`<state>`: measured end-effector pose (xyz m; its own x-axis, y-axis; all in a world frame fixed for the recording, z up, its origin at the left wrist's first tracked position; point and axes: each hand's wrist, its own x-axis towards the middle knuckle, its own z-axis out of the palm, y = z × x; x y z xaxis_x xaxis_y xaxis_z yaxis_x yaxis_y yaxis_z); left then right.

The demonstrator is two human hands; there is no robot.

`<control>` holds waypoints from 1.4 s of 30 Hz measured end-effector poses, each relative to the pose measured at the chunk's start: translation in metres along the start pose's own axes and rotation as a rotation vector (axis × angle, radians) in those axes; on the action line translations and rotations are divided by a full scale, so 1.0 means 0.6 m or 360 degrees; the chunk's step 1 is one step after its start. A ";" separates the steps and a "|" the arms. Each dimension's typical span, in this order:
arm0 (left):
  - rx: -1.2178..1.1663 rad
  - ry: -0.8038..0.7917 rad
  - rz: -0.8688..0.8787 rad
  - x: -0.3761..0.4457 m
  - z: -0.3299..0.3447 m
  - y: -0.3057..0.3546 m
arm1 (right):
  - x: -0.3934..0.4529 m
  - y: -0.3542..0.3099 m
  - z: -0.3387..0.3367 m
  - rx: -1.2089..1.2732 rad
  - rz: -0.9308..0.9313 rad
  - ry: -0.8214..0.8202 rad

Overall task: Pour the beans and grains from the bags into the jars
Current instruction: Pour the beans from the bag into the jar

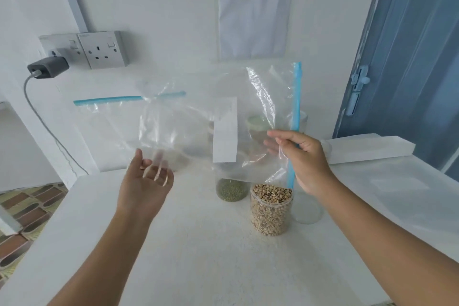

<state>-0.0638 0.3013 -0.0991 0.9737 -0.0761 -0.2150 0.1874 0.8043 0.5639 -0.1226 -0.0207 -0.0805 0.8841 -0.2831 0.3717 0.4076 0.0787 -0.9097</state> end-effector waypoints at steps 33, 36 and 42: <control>0.0466 -0.0396 0.0585 0.021 0.132 0.062 | -0.003 0.057 -0.034 -0.0125 0.0143 -0.0344; 0.0436 -0.0388 0.0574 0.025 0.137 0.062 | -0.005 0.045 -0.038 -0.0289 0.0224 -0.0541; 0.0406 -0.0458 0.0545 0.018 0.151 0.052 | -0.009 0.044 -0.033 -0.0621 0.0033 -0.0324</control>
<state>-0.0357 0.2722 -0.0118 0.9743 -0.0216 0.2242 -0.1579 0.6447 0.7479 -0.1210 -0.0362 -0.1100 0.9341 -0.0880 0.3460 0.3073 -0.2955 -0.9046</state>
